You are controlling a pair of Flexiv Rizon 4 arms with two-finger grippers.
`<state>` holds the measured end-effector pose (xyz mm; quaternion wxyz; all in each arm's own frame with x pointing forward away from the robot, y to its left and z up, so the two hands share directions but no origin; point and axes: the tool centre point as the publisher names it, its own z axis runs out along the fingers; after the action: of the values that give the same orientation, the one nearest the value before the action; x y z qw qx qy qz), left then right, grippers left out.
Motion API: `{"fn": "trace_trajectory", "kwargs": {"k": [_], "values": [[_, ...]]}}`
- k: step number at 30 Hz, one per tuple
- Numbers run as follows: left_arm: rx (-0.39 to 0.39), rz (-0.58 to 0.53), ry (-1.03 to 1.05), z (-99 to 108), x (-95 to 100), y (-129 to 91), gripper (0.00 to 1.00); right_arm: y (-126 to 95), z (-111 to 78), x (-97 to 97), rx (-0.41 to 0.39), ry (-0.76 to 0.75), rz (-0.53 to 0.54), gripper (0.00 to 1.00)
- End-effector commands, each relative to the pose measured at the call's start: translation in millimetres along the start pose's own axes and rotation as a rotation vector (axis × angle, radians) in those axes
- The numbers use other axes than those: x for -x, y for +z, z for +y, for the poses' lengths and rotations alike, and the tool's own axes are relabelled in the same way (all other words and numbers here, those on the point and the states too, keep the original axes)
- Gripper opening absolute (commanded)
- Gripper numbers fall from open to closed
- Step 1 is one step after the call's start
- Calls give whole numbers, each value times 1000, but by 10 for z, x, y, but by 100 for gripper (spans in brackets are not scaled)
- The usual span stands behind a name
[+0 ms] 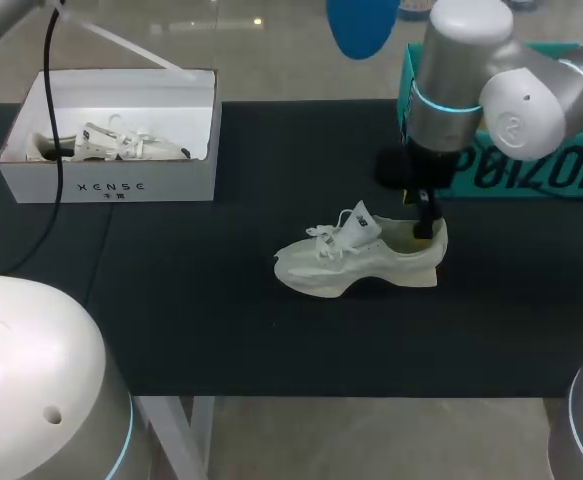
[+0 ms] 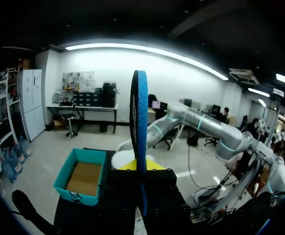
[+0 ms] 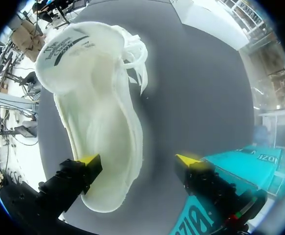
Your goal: Take the shoe out of the shoebox, open the shoe tongue, remove and reinsert the insole, then place the shoe into the shoebox
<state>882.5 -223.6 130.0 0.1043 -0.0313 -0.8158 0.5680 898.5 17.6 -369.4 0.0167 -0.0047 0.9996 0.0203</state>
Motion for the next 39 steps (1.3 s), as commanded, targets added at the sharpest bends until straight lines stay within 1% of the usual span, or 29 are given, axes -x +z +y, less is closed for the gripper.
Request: {"fn": "trace_trajectory", "kwargs": {"k": [1, 5, 6, 7, 8, 9, 19, 25, 28, 32, 34, 39], "values": [[0, -2, 1, 10, -10, -1, 0, 121, -18, 46, -6, 0, 16, 100], [0, -2, 1, 10, -10, -1, 0, 186, -31, 67, -15, 1, 29, 100], [0, -2, 1, 10, -10, -1, 0, 196, -36, 73, -15, 2, 30, 94], [0, -2, 1, 10, -10, -1, 0, 204, -41, 78, -15, 3, 31, 40], [0, -2, 1, 10, -10, -1, 0, 207, -42, 81, -15, 4, 32, 11], [0, -2, 1, 10, -10, -1, 0, 212, -44, 84, -13, 4, 34, 0], [0, -2, 1, 10, -10, -1, 0, 297, -8, 55, -9, 5, 50, 0], [0, -2, 1, 10, -10, -1, 0, 282, 18, 20, 2, 11, 53, 0], [0, -2, 1, 10, -10, -1, 0, 190, 57, -38, 8, 14, 41, 0], [0, -2, 1, 10, -10, -1, 0, -25, 99, -124, 18, 12, 18, 0], [0, -2, 1, 10, -10, -1, 0, -171, 97, -141, 32, 5, -10, 0], [0, -2, 1, 10, -10, -1, 0, -574, 42, -202, 28, -4, -76, 0]]}}
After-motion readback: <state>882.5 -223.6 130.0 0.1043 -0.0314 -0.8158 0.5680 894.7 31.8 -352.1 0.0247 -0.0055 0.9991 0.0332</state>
